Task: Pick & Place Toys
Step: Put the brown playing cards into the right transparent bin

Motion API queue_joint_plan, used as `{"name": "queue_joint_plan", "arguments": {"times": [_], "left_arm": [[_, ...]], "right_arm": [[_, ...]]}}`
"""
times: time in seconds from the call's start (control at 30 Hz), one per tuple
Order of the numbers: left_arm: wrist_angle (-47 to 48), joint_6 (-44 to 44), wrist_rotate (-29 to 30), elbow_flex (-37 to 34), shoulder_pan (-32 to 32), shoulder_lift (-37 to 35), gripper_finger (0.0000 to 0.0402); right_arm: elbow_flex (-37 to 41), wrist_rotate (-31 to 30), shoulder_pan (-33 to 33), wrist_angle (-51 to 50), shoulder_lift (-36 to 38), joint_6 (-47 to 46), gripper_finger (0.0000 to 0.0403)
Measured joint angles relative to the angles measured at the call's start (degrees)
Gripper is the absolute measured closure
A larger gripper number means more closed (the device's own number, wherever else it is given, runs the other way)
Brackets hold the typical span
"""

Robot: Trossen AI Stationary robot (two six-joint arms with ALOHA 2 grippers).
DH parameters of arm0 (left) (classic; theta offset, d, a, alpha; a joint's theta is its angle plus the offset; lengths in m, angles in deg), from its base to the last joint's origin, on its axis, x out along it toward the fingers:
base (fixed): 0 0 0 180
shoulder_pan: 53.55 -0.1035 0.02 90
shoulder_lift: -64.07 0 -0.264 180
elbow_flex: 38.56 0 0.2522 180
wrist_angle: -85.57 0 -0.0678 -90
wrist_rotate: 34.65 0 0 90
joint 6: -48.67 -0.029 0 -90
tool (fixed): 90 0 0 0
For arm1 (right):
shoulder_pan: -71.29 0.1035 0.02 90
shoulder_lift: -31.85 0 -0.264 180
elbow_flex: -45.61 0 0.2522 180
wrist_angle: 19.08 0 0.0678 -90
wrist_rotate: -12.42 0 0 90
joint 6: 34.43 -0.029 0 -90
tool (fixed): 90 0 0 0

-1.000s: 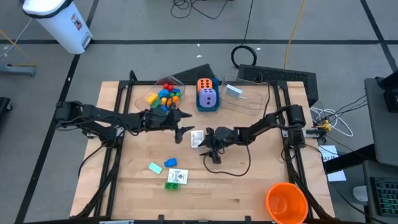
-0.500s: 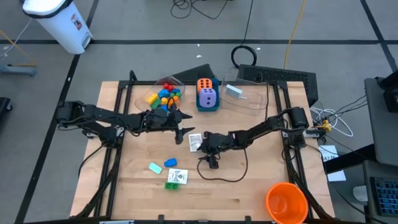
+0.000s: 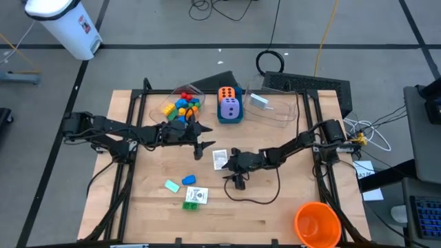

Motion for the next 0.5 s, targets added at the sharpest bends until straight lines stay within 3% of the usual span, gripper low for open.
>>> {"name": "queue_joint_plan", "arguments": {"times": [0.5], "left_arm": [[9.8, 11.5, -1.2, 0.0, -3.0, 0.1, 0.0128]], "right_arm": [[0.3, -2.6, 1.3, 0.2, 0.0, 7.2, 0.0193]]}}
